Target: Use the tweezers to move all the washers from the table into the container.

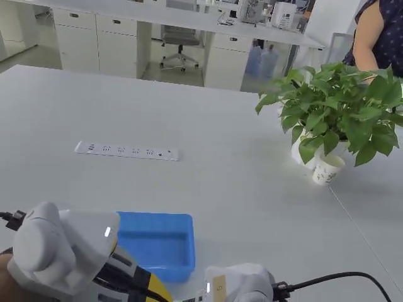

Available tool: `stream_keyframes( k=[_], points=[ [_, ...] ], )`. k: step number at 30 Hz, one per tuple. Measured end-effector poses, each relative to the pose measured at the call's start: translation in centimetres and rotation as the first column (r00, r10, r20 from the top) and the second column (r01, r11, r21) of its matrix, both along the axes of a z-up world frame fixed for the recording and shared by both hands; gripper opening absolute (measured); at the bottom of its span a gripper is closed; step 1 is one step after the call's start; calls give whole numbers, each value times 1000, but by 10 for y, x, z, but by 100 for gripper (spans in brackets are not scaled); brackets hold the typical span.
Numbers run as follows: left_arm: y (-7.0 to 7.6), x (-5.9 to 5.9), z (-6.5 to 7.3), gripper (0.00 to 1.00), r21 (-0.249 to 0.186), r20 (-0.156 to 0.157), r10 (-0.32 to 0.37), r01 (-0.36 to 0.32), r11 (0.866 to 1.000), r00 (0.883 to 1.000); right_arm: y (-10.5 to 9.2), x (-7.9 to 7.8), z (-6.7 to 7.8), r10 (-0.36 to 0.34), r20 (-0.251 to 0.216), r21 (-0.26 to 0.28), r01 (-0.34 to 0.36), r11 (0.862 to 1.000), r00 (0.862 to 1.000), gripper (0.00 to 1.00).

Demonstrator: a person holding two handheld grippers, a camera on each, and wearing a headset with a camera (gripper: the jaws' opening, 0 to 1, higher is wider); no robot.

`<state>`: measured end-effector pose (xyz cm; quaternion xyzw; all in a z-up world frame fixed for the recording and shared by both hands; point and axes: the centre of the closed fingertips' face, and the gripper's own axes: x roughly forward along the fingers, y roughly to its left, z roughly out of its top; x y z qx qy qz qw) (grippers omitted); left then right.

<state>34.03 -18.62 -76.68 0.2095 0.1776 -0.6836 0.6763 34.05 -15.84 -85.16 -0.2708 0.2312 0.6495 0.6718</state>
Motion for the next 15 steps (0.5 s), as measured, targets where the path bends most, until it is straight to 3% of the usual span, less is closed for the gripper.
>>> stream_keyframes(
  k=[15],
  points=[
    [-1, 5, -2, 3, -2, 16, -40, 40, 999, 999, 0, 9, -4, -34, 24, 7, 33, 999, 999, 11]
  ],
)
